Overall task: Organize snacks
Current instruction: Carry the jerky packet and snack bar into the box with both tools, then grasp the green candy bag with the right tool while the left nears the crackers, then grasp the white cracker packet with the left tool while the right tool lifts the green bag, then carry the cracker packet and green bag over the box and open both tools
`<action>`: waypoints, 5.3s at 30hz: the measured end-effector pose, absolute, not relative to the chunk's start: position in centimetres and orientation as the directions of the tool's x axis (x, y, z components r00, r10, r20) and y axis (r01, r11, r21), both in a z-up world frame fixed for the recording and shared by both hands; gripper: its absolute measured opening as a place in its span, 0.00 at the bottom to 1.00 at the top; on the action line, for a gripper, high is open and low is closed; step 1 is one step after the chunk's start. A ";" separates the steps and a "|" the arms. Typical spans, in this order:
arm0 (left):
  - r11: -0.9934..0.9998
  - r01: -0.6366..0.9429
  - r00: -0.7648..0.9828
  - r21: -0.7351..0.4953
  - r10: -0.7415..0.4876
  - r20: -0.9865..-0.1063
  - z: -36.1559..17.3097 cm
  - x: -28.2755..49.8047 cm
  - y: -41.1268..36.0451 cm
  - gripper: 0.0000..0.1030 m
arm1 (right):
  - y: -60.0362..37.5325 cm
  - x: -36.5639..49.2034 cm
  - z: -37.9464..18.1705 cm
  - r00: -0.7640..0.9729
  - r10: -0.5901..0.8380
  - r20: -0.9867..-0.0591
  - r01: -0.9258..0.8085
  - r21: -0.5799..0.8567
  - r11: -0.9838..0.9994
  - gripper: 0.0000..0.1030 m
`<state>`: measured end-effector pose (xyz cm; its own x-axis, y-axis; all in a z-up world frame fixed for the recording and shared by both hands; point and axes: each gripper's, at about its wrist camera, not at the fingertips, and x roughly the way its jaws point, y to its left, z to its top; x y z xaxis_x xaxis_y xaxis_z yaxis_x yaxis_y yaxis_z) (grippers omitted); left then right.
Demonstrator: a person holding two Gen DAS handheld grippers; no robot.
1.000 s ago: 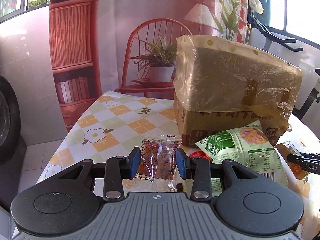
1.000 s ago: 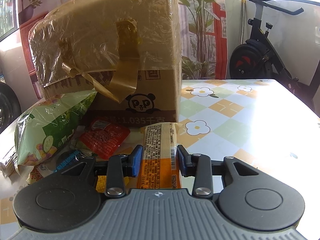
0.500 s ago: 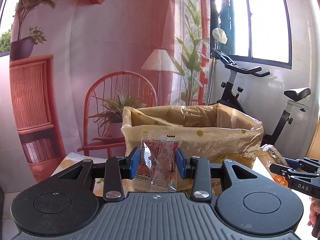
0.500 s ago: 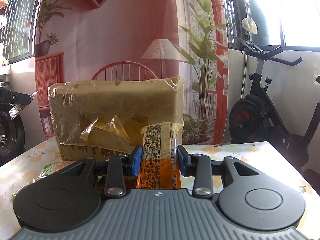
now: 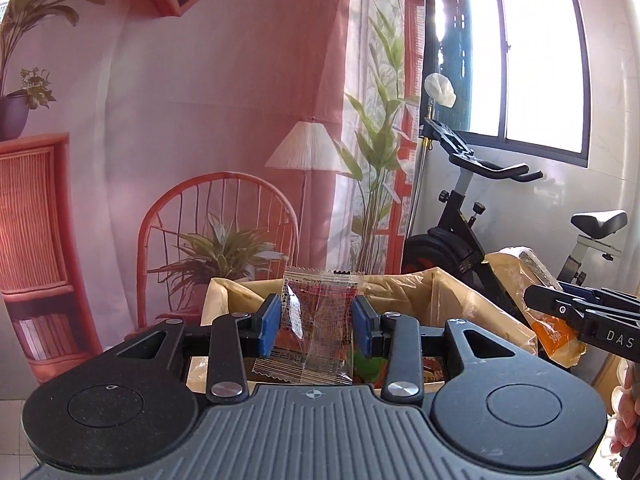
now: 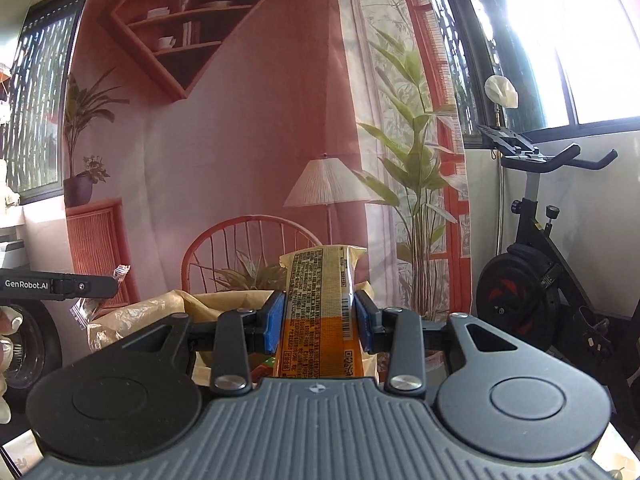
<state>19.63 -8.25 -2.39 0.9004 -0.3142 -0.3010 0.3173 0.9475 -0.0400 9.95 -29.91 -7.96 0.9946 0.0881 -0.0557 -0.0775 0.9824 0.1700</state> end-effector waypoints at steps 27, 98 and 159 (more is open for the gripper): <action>0.953 0.301 0.866 -0.029 -0.287 -0.409 -3.7 17.9 -2.6 0.67 | -25.2 15.4 -8.3 0.926 0.334 -0.176 -0.286 0.249 0.925 0.51; 0.977 0.211 0.703 -0.030 -0.173 -0.690 -21.7 11.7 2.2 0.66 | -18.3 7.0 -20.9 0.824 0.411 -0.391 -0.288 0.336 0.897 0.65; 0.960 0.280 0.879 -0.032 -0.269 -0.394 -2.7 25.5 -7.2 0.47 | -25.6 21.1 -6.6 0.938 0.304 -0.164 -0.262 0.239 0.935 0.77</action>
<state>25.48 -7.16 -2.70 0.8786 -0.2692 -0.3944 0.2797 0.9596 -0.0319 21.09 -25.58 -6.62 0.9384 0.3043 -0.1640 -0.2616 0.9352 0.2385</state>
